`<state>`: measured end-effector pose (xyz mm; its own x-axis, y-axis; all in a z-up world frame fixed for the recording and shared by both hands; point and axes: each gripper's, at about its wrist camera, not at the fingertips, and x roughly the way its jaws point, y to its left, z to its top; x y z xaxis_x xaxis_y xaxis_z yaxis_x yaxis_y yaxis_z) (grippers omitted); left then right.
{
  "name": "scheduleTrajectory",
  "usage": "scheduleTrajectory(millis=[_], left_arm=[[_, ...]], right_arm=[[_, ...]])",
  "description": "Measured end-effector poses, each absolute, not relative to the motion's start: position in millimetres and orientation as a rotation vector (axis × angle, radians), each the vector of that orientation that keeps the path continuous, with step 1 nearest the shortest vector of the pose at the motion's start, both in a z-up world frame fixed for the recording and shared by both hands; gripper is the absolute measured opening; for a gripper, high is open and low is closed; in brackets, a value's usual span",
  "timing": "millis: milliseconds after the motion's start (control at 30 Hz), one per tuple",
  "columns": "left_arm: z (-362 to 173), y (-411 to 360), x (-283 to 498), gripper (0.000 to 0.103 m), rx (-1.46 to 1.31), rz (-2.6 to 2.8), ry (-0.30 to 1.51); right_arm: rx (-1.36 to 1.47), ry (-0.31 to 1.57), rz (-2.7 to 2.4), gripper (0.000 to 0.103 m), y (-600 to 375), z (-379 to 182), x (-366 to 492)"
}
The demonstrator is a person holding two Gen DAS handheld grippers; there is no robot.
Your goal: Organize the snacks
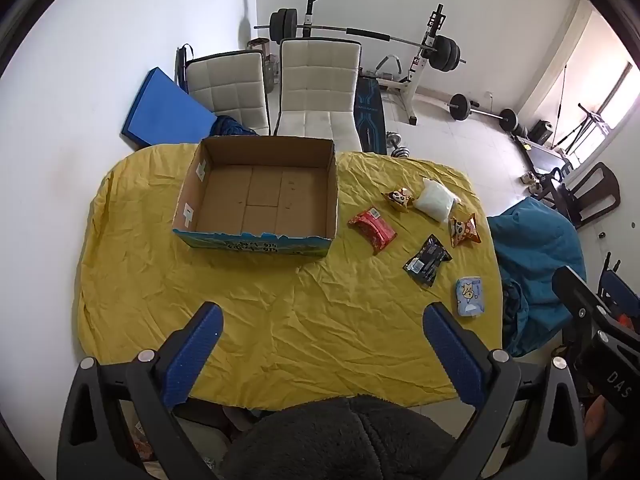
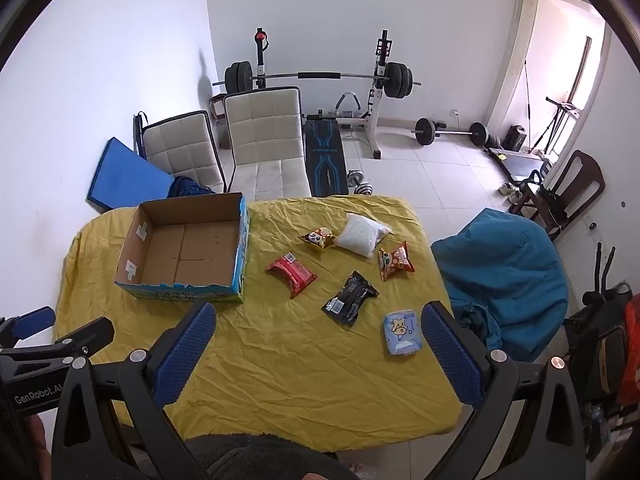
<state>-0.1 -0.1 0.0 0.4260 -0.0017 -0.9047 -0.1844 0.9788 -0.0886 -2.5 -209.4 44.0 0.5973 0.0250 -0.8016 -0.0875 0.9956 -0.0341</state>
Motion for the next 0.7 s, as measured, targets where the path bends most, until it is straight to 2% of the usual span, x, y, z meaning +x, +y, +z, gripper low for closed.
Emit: scheduleTrajectory(millis=[700], left_arm=[[3.2, -7.9, -6.6, 0.102, -0.189, 0.127, 1.091]], right_arm=[[-0.063, 0.918, 0.085, 0.103, -211.7, 44.8, -3.6]])
